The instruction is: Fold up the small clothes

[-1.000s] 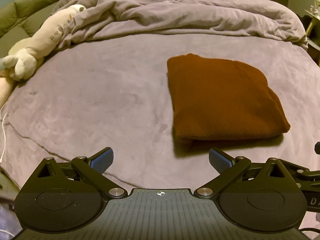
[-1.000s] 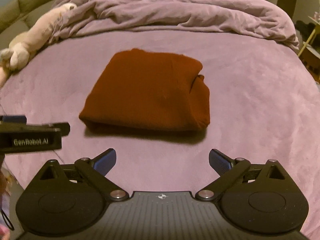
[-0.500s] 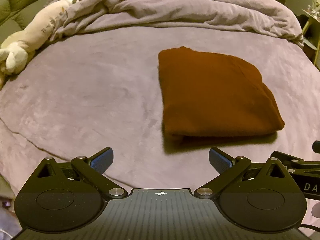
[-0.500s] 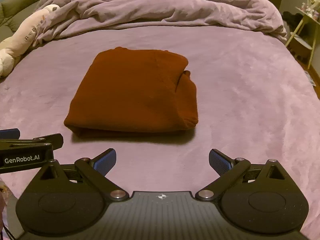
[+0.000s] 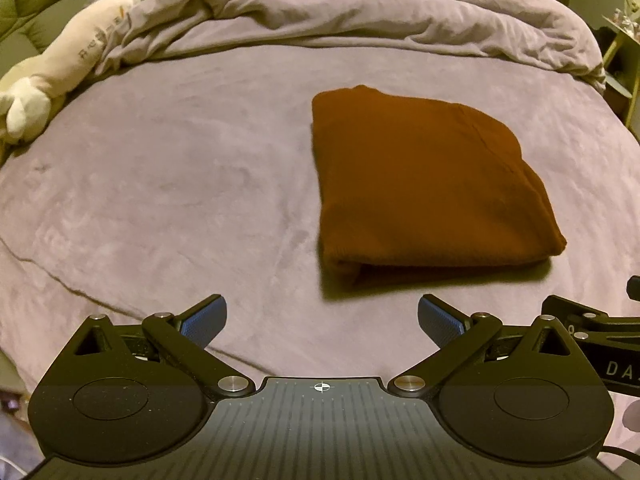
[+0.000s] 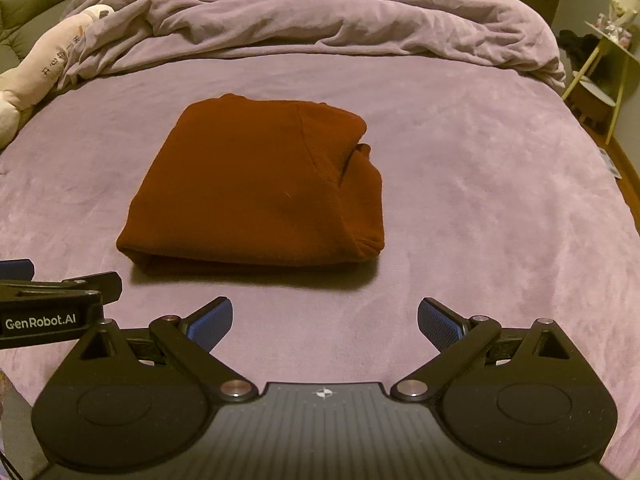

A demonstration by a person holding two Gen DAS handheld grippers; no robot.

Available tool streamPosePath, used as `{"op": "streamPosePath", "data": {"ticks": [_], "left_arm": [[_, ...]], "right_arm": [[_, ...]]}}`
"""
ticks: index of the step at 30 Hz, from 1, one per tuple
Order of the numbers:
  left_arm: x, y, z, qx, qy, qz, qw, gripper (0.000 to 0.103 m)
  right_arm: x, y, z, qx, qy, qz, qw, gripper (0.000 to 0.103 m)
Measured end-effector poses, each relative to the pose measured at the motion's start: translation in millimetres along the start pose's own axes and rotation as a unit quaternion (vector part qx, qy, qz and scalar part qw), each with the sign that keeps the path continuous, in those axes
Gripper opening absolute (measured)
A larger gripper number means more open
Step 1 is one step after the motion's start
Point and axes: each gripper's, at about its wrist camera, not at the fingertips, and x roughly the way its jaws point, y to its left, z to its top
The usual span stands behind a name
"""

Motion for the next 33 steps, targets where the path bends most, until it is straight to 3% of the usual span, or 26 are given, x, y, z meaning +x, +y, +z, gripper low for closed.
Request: {"op": "streamPosePath", "data": {"ticks": [33], "left_arm": [[-2.1,-2.6,-1.9,0.001,0.004,-0.002,1.0000,0.103]], "right_arm": [[-5.6,-4.9,1.9,0.010,0.001,0.003,1.000,0.099]]}}
